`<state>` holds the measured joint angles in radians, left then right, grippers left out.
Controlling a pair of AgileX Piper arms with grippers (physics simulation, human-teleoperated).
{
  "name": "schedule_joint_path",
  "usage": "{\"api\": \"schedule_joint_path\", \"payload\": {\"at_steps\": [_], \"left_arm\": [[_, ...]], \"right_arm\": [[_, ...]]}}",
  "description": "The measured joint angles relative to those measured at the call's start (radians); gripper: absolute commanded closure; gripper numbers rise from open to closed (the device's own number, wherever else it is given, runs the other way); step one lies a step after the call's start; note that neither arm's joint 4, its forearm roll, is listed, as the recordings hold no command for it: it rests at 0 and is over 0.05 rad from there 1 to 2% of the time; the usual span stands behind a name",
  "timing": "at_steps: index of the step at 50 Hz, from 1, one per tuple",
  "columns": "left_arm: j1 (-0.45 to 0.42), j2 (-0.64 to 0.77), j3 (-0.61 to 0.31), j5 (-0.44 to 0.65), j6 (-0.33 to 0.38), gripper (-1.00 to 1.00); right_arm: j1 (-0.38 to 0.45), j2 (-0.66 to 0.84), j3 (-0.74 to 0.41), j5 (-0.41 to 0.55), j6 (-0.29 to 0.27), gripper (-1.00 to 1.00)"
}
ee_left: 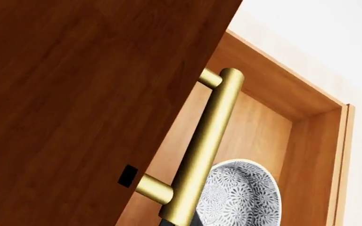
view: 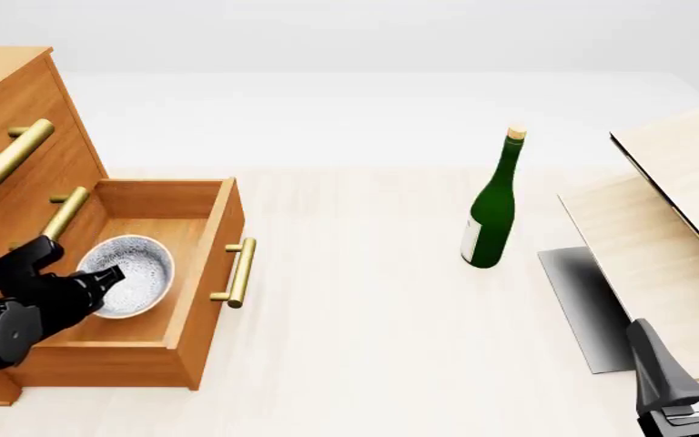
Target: Put the bowl in the bottom drawer of the cabinet and close it.
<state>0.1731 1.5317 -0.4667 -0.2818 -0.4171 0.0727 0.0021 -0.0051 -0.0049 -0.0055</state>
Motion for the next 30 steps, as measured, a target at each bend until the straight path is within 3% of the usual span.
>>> {"api": "schedule_joint_path", "payload": {"at_steps": [5,6,30], "left_arm": [[-0.002,0.002,0.0,-0.002,0.006,1.0],[-0.002,0.001,0.0,-0.002,0.008,-1.0],[-0.008,-0.011,-0.01,0.01,0.038,-1.0]], "right_arm": [[0.0,0.0,0.0,0.0,0.0,-1.0],[0.0,0.0,0.0,0.0,0.0,-1.0],[0.0,0.0,0.0,0.0,0.0,-1.0]]}}
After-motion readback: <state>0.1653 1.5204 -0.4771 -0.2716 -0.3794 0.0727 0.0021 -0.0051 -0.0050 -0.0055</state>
